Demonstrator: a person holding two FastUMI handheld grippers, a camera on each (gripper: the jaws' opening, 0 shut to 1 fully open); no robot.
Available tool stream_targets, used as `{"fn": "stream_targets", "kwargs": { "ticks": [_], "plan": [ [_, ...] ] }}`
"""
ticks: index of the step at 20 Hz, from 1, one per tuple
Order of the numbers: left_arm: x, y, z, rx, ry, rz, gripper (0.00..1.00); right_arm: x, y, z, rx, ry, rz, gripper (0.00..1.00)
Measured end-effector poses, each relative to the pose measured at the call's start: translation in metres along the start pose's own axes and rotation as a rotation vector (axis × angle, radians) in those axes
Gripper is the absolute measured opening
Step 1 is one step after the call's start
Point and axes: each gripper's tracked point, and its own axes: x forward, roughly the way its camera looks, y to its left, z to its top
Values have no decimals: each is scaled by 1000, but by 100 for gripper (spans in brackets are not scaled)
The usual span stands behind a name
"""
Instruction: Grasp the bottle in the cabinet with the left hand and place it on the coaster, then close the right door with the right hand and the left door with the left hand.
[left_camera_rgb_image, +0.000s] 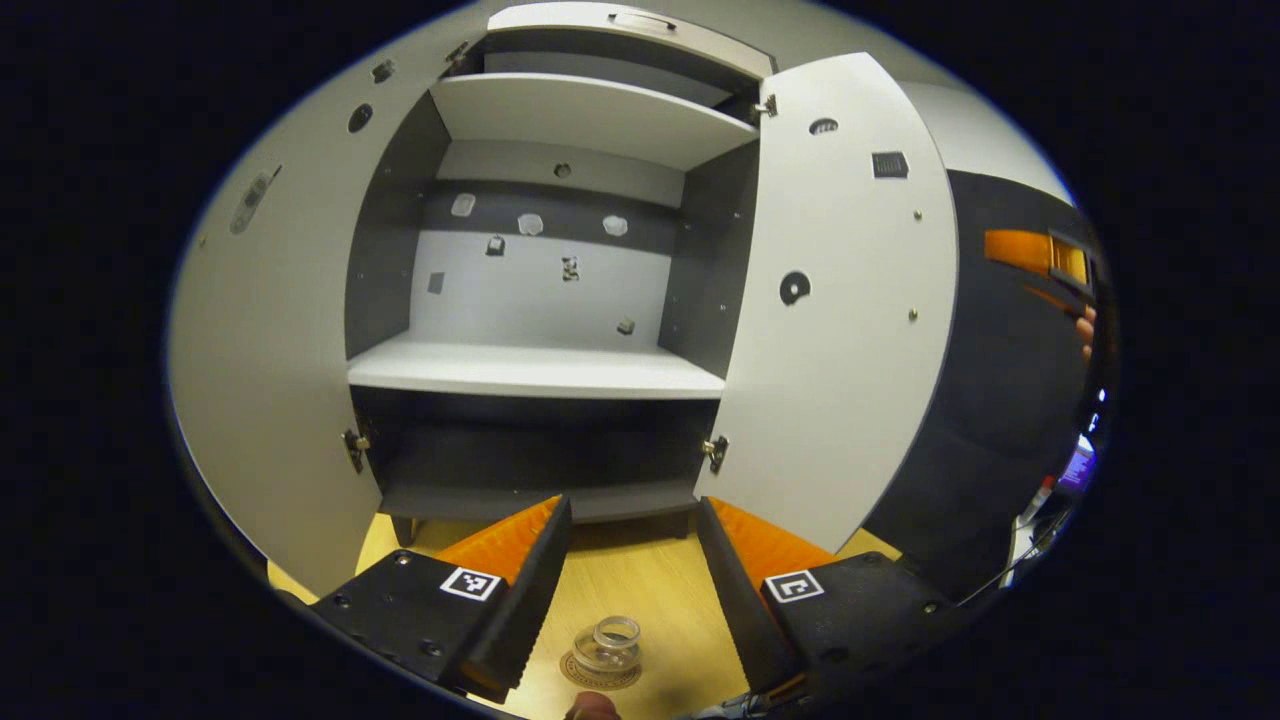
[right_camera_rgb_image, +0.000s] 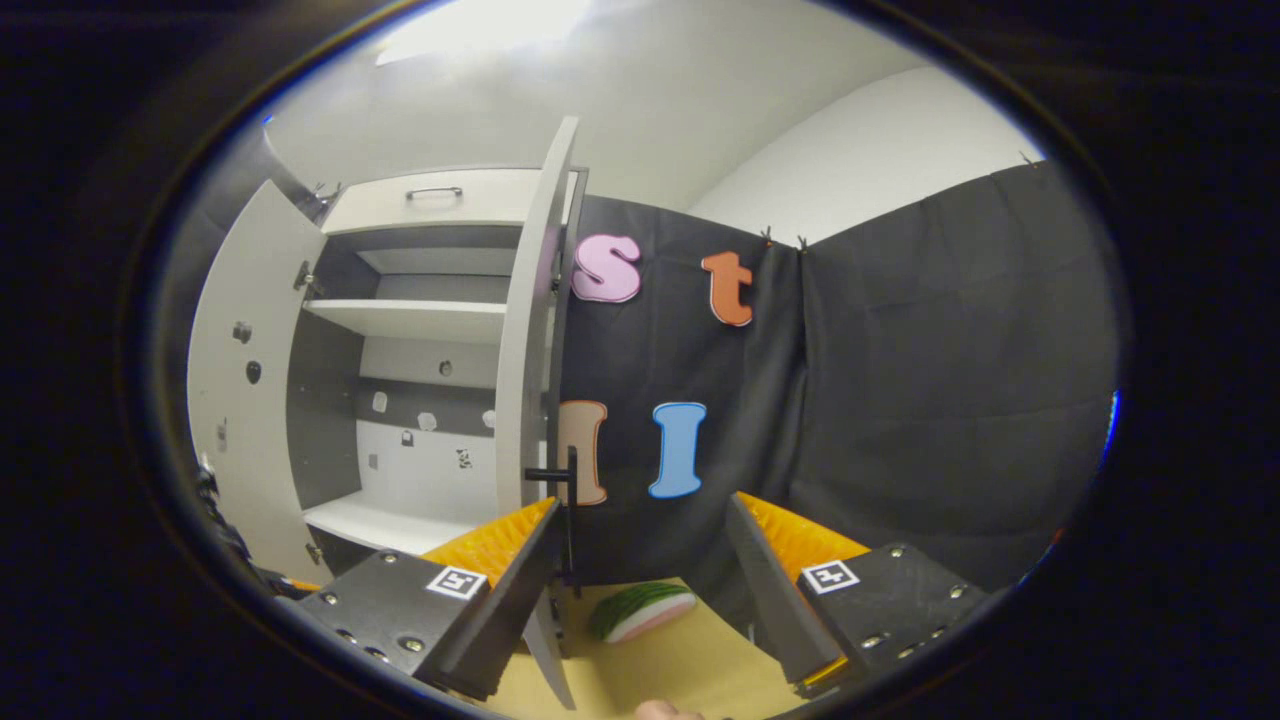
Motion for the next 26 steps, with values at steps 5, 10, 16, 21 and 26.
{"fn": "stream_targets", "kwargs": {
  "ticks": [5,10,16,21,26],
  "plan": [
    [-34,23,67,-25,-110,104,97,21,13,10,23,-21,59,96],
    [-69,53,94,-27,-167,209,97,32,25,12,41,-24,132,93],
    [-89,69,98,-48,-187,268,96,32,56,15,26,-27,262,96],
    [-93,70,97,-66,-193,275,97,30,93,16,38,-32,356,96],
    [-108,82,97,-59,-200,313,97,36,119,13,57,-26,406,96]
  ]
}}
